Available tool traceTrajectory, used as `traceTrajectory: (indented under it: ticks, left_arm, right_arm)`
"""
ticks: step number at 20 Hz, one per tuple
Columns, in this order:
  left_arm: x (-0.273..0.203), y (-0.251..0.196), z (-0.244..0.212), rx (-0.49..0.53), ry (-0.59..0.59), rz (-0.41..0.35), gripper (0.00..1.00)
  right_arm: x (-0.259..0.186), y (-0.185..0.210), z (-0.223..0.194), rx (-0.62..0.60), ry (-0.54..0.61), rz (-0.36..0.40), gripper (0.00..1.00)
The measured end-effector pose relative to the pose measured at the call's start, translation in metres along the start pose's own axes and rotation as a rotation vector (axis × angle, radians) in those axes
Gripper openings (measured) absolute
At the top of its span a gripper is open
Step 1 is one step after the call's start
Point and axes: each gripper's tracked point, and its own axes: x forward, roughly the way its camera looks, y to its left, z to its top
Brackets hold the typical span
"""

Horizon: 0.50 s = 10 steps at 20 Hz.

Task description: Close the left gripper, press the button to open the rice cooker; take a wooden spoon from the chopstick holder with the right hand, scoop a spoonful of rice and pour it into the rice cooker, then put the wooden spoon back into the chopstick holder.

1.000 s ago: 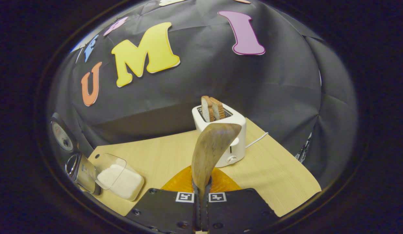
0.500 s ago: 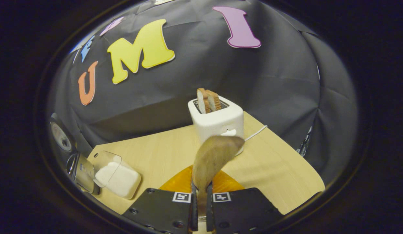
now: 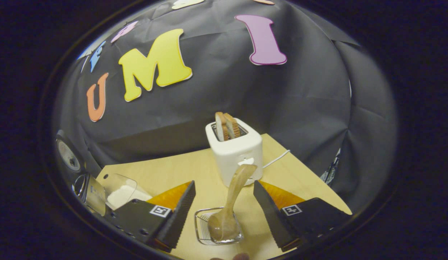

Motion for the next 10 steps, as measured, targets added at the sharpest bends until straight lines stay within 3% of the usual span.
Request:
traceTrajectory:
  ticks: [4, 7, 10]
  left_arm:
    - [0.007, 0.025, 0.007, -0.006, -0.014, 0.052, 0.99]
    - [0.018, 0.029, 0.014, 0.015, -0.02, 0.05, 0.99]
    - [0.036, 0.026, 0.027, 0.013, -0.029, 0.035, 0.99]
  right_arm:
    - [-0.025, -0.009, 0.032, 0.001, -0.068, -0.022, 0.96]
    - [-0.047, -0.01, 0.057, -0.018, -0.114, -0.02, 0.93]
    - [-0.072, -0.009, 0.084, -0.057, -0.171, -0.023, 0.96]
